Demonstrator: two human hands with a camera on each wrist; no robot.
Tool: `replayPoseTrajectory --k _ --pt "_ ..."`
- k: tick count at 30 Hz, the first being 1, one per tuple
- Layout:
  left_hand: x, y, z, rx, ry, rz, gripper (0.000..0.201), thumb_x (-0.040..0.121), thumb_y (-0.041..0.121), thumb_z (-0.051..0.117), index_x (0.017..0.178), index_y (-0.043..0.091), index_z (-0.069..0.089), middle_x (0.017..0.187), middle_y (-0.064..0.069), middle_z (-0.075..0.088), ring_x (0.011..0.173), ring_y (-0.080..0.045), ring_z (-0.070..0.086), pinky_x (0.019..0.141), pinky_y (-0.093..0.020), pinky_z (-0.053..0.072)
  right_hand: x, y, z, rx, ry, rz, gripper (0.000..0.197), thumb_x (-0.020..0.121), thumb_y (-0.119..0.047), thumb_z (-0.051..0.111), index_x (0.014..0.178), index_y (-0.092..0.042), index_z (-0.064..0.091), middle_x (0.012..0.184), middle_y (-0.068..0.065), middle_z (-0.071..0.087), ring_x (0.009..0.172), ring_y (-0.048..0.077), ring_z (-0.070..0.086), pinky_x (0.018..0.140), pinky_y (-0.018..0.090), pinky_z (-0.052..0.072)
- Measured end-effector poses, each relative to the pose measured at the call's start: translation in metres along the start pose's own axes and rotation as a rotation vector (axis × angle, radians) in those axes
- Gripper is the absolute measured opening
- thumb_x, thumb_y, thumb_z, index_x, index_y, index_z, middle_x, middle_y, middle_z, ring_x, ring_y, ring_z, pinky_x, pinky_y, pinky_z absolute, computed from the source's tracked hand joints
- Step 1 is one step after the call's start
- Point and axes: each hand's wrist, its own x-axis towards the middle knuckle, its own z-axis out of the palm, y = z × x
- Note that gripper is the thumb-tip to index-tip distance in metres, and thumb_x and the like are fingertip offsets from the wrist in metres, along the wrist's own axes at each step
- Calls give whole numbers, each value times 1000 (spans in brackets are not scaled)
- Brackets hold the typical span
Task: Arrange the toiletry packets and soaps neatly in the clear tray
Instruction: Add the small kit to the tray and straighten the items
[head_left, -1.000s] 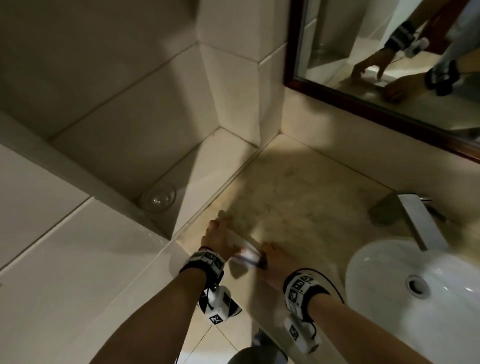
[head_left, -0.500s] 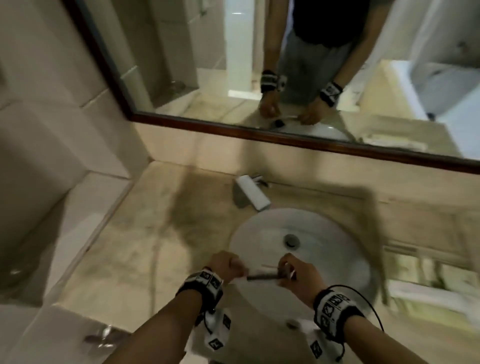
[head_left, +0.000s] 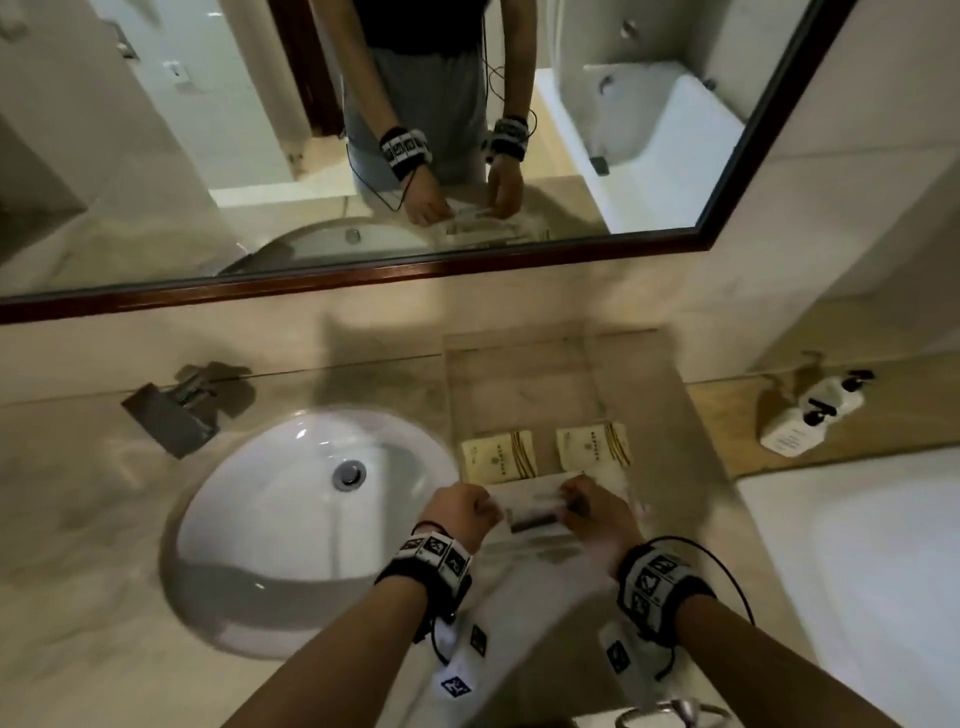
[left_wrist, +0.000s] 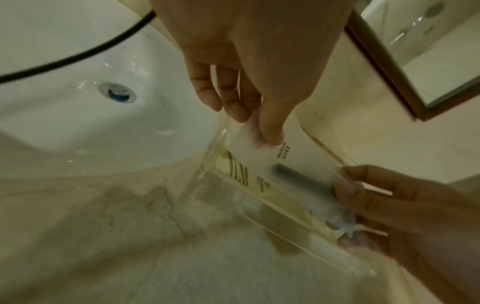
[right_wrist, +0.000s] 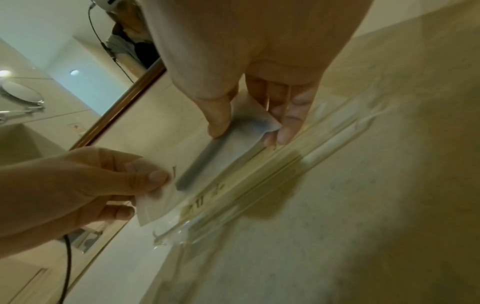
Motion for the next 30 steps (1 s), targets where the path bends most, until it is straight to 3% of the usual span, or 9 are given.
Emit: replayPoseTrajectory --k 3,6,13,16,18,23,25,28,30 --pt "7 4 12 100 32 -37 22 85 34 62 69 21 55 87 -7 70 86 -26 65 68 -25 43 15 8 -3 -170 -31 9 34 90 -32 59 121 -21 55 115 -2 59 106 19 58 88 25 43" --pt "10 2 15 204 54 -81 21 85 39 61 80 18 64 93 -5 70 91 -26 66 70 -27 46 22 12 3 -240 -48 11 35 89 -35 57 121 -21 54 122 6 58 112 24 56 95 31 44" --pt "13 8 17 448 110 -89 30 86 49 56 97 22 62 100 -3 71 94 -26 65 78 -35 52 17 10 13 -192 68 30 27 86 -35 57 110 -25 50 115 2 53 104 24 55 87 34 46" --pt "4 10 16 346 157 -109 43 85 48 61 114 20 48 103 -3 68 94 -25 65 75 -34 50 13 8 14 -196 168 50 33 85 -32 61 111 -19 45 111 3 46 99 26 55 82 35 47" --pt "-4 13 9 255 216 -99 51 82 48 65 116 18 42 102 -3 67 94 -26 66 75 -34 51 10 7 10 -180 195 44 30 87 -32 60 109 -16 46 106 1 43 95 26 56 76 31 44" --pt "2 36 -6 75 206 39 26 90 41 55 104 20 49 98 -3 69 91 -25 64 77 -32 50 2 22 -18 -49 445 22 6 85 -12 63 90 -8 62 94 10 63 83 28 62 70 27 42" --pt "11 53 -5 31 181 64 18 91 31 54 103 17 55 100 -5 70 91 -25 64 78 -32 51 -2 28 -35 6 494 77 4 86 -7 61 88 -6 65 87 13 69 82 31 64 71 31 47" --pt "24 72 8 -19 122 12 21 91 24 54 107 12 61 106 -8 69 98 -29 63 74 -27 43 -2 41 -58 -3 483 168 14 86 -4 56 86 -6 69 88 13 72 86 32 65 80 31 46" --pt "32 80 18 -96 56 -52 24 88 24 55 107 12 64 108 -10 70 98 -30 65 77 -28 49 4 51 -67 -11 446 226 17 85 -3 55 87 -7 71 92 12 73 92 32 65 89 33 46"
